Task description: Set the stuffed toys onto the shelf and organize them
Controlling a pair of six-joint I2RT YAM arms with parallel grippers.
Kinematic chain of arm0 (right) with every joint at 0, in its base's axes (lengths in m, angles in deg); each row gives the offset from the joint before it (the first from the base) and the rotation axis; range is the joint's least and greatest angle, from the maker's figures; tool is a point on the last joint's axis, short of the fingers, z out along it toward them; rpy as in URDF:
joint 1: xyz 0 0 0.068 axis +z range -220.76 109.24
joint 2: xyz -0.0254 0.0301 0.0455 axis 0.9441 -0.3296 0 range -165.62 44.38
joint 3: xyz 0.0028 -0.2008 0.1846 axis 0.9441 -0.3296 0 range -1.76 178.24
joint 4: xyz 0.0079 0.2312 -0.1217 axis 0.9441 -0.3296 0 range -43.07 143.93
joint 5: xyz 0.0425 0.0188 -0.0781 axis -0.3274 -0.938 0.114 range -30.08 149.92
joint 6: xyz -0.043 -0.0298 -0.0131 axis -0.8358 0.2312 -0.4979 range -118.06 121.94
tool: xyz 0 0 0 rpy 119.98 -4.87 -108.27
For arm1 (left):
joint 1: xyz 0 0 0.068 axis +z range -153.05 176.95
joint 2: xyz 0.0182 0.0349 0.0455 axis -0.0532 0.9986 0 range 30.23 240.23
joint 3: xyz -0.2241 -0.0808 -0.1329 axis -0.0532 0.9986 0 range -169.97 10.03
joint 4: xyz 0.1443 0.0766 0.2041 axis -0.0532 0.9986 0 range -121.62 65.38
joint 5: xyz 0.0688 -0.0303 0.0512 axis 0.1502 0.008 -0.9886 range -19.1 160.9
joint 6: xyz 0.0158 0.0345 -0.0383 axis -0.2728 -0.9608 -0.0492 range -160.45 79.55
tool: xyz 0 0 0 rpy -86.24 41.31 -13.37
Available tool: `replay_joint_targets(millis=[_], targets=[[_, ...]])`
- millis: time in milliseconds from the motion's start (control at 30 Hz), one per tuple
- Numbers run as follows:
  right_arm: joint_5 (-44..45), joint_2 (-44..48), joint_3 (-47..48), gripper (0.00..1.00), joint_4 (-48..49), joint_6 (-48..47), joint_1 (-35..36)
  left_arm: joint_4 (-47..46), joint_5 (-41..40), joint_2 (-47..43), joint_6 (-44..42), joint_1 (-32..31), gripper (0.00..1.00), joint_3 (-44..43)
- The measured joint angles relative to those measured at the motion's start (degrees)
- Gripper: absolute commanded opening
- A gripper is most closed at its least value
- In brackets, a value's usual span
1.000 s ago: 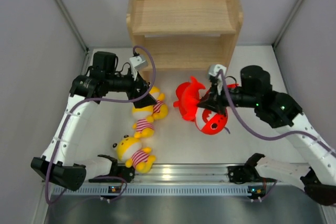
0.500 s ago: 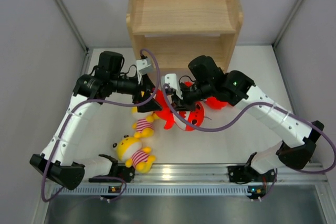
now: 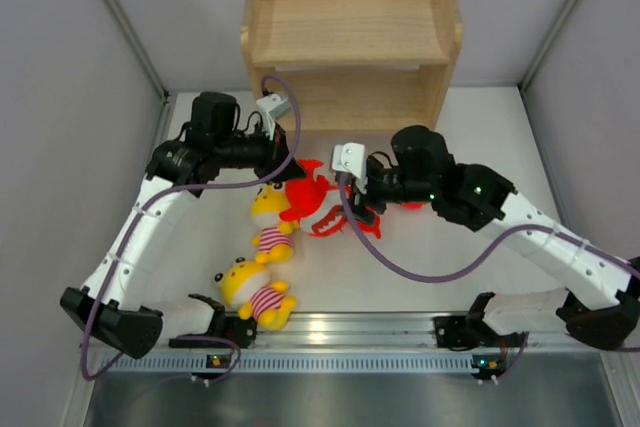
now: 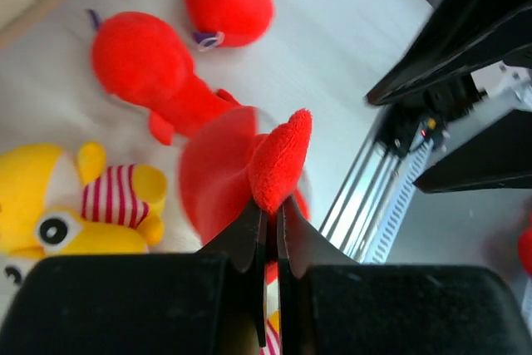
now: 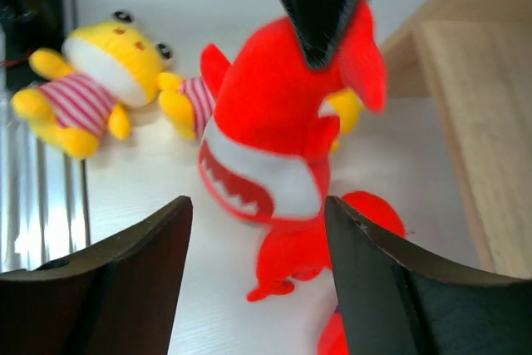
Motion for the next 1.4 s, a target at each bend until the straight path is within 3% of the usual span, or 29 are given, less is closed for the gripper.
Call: replay_joint_targets(millis=[133,233,433,567,767,867,1067,1400], targets=[[10.3,10.6,-8.9,0.67,10.5,6.5,0.0,-5.0,-8.6,-2.9,8.6,0.1,0.00,-0.1],[15.1,15.0,-11.8,0.69,16.1,11.4,0.0,-7.8,-10.5,-2.8,13.3,0.2,0.00,-2.3],[22.2,13.2,-11.3,0.73,21.0,20.2,0.5,-8.8,-10.2,0.5,19.8,0.2,0.00,-12.8],[32.0,9.6,-9.4,0.74,23.7,21.4,5.6,-9.7,-12.5,1.6,23.0,0.2,0.00,-20.0],[55.3,4.2,-4.9,0.79,34.8,10.1,23.3,-11.4,-16.2,2.9,27.8,0.6,0.00,-23.4],[64.5,-2.2,0.9,0.82,40.1,1.8,27.7,-11.4,-16.8,4.8,29.4,0.6,0.00,-23.4],[73.7,-14.8,8.7,0.85,47.2,-11.2,27.8,-11.2,-17.0,7.0,31.9,0.7,0.00,-23.4],[77.8,-18.2,9.5,0.85,50.0,-17.9,21.4,-11.3,-14.4,6.2,34.6,0.9,0.00,-23.7]])
